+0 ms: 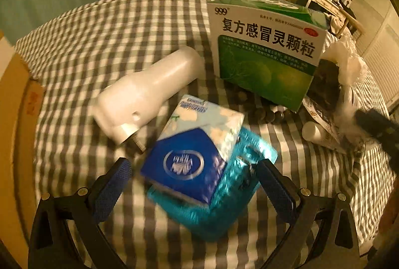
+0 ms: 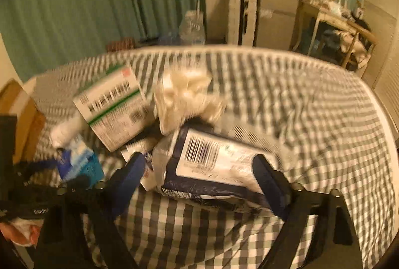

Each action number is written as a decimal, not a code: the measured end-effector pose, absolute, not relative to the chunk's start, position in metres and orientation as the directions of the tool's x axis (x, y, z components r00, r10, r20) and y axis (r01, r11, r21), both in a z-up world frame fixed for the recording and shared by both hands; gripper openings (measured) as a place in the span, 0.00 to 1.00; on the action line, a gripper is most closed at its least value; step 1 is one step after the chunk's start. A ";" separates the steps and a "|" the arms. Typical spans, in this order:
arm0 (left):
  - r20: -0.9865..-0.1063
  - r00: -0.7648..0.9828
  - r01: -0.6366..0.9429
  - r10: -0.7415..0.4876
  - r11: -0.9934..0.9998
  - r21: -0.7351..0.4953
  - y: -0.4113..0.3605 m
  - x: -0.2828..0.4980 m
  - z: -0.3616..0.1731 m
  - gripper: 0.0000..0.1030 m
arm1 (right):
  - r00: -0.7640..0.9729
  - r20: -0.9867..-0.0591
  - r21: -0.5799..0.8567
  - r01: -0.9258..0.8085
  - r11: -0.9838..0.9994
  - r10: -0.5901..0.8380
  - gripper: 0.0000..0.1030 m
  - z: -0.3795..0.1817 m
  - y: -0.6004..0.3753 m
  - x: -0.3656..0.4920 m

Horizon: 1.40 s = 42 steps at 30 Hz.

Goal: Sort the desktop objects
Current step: 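Grasp the blue Vinda tissue pack with the left gripper while the right gripper grasps the dark blue packet, then carry the tissue pack and dark blue packet into the cardboard box and release both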

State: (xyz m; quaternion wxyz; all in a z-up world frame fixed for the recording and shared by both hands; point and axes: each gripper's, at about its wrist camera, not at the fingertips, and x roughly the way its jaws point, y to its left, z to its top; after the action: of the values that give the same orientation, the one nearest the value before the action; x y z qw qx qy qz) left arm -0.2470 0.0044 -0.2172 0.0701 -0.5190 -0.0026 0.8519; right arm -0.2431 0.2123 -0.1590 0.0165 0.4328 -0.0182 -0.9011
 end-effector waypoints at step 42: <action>-0.702 -0.680 -0.084 0.209 -0.974 -0.208 -0.115 -0.119 -0.013 0.53 | -0.712 -0.590 0.251 0.285 -0.925 -0.380 0.09 0.015 0.088 -0.091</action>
State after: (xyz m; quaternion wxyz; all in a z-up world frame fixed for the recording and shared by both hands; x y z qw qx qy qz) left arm -0.1189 -0.1145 -0.0134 0.0802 -0.3916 -0.0797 0.9132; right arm -0.0913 0.0878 0.0148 0.1804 0.3338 -0.0710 -0.9225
